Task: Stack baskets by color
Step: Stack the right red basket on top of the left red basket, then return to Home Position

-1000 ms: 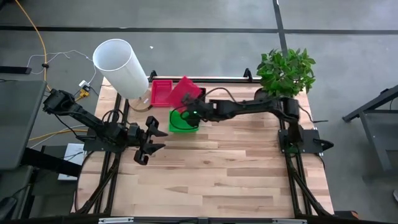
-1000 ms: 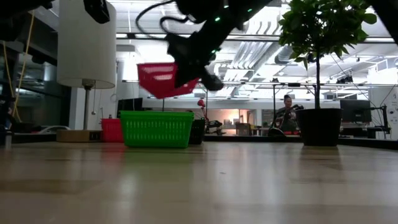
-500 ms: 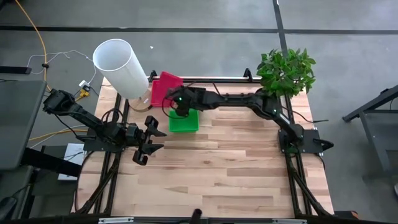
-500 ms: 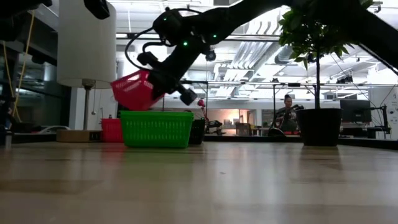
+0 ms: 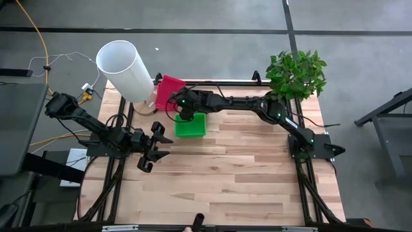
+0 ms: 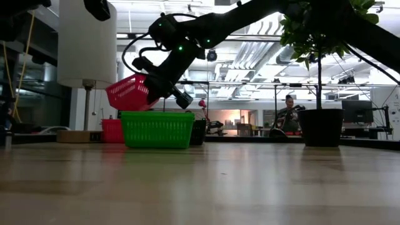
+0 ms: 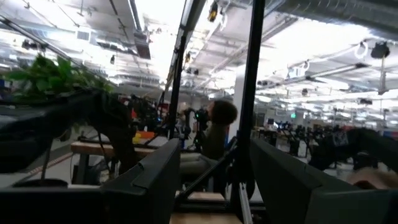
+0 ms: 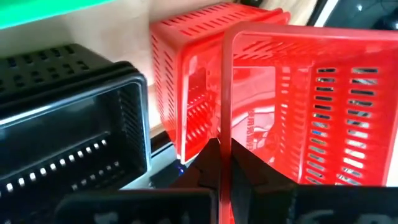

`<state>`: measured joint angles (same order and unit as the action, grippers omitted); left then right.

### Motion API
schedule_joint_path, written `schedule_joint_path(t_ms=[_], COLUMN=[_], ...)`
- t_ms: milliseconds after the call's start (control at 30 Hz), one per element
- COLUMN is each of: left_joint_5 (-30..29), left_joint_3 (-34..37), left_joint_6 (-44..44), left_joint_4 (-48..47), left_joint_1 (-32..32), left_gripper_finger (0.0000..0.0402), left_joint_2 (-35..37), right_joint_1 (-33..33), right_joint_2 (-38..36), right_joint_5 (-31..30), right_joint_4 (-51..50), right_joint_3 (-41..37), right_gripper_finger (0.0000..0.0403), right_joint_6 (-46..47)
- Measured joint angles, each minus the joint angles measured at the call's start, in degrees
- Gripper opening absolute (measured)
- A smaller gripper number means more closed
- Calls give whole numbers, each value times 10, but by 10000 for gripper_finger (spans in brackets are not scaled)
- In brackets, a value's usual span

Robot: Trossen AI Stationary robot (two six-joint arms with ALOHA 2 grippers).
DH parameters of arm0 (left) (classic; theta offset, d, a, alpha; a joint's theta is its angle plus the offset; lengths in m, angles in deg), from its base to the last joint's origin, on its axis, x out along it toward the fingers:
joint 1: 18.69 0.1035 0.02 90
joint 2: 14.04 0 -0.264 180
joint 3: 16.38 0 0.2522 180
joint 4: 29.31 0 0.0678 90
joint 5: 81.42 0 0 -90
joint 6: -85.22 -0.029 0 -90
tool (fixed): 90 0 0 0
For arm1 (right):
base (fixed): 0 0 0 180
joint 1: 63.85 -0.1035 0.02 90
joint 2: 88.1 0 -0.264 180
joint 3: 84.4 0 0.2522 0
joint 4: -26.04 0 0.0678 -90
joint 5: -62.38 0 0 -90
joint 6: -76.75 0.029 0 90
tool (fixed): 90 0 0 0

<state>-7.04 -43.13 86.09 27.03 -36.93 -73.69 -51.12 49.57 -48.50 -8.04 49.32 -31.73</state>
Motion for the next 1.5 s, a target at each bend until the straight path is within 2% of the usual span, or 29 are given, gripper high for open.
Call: schedule_joint_path(t_ms=[333, 567, 733, 900, 1133, 1300, 1400, 1500], left_joint_5=[-2, 0, 0, 0, 0, 0, 0, 0], left_joint_3=[0, 0, 0, 0, 0, 0, 0, 0], left_joint_6=[-5, -5, -6, -6, -15, -12, -12, -11], left_joint_4=[0, 2, 4, 4, 3, 3, 2, 2], left_joint_1=[-10, -10, -10, -10, -10, -10, -10, -10], left_gripper_finger=[183, 183, 183, 183, 183, 183, 183, 183], left_joint_2=[-8, -8, -8, -8, -8, -8, -8, -8], right_joint_1=[-1, 4, 13, 20, 17, 17, 17, 16], right_joint_2=[0, 0, 0, 0, 0, 0, 0, 0], right_joint_5=[18, 46, 50, 73, 115, 129, 130, 134], right_joint_4=[-10, -40, -20, -40, -66, -65, -65, -64], right_joint_3=[0, 0, 0, 0, 0, 0, 0, 0], right_gripper_finger=[0, 0, 0, 0, 0, 1, 13, 41], right_joint_6=[21, -23, -63, -54, 5, 5, 6, 7])
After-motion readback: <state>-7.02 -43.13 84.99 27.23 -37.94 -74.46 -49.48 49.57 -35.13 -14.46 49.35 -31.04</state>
